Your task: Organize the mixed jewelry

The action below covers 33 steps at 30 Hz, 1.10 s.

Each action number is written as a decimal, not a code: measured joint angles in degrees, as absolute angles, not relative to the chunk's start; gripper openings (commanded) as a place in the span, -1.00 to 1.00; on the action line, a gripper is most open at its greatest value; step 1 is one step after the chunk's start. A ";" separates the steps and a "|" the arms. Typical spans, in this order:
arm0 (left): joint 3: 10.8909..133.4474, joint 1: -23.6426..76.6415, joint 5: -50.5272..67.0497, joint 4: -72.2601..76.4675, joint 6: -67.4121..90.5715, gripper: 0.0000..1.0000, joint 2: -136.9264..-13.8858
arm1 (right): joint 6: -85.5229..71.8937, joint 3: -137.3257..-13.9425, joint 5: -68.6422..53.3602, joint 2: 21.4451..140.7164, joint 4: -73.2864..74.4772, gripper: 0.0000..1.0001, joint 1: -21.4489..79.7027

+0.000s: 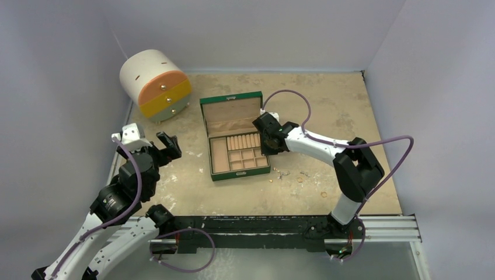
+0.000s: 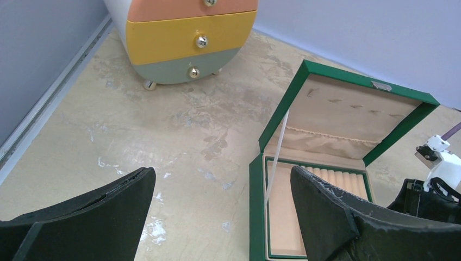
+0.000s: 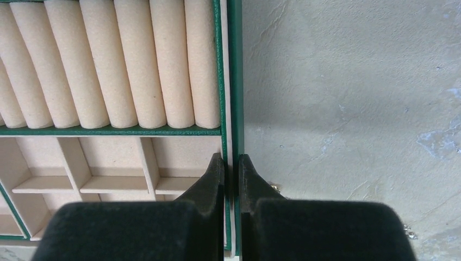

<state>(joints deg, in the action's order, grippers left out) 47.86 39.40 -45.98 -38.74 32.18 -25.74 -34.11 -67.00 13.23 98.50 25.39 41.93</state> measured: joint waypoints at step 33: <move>48.69 39.40 -46.70 -40.84 33.89 0.91 -30.24 | -35.09 -70.46 13.91 101.78 23.77 -0.95 41.69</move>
<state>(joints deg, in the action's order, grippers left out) 48.69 39.40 -46.70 -40.84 33.89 -30.24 -35.09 -70.46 13.91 101.78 23.77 41.69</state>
